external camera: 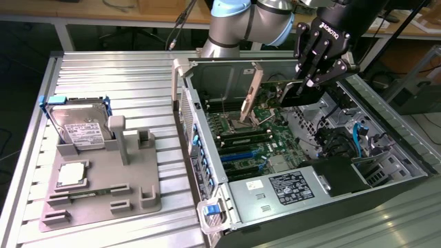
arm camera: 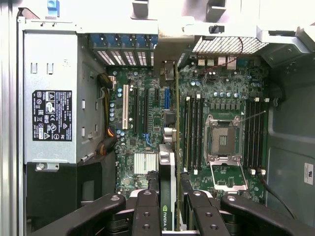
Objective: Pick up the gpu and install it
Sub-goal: 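Insert the gpu into the slot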
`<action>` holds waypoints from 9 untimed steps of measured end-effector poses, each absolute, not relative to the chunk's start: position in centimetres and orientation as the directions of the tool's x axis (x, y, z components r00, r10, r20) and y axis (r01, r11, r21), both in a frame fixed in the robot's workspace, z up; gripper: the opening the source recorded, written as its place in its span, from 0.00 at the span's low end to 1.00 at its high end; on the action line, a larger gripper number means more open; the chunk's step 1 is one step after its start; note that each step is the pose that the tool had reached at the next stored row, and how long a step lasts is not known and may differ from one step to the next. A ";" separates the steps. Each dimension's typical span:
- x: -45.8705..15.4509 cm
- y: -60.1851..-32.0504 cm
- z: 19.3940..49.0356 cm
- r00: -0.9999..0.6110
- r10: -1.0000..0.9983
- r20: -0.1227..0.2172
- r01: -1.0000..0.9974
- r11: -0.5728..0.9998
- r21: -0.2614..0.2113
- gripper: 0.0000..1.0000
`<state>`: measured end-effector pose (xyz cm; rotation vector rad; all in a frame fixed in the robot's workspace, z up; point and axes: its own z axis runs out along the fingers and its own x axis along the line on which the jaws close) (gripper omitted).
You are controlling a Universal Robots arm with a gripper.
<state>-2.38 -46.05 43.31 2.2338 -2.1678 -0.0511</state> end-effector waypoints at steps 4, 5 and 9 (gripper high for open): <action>-2.4 -46.1 43.3 0.035 -0.999 -0.004 -0.998 -0.036 0.043 0.27; -2.4 -46.1 43.3 0.036 -0.999 -0.004 -0.998 -0.037 0.043 0.27; -2.4 -46.1 43.2 0.037 -0.999 -0.004 -0.998 -0.038 0.043 0.27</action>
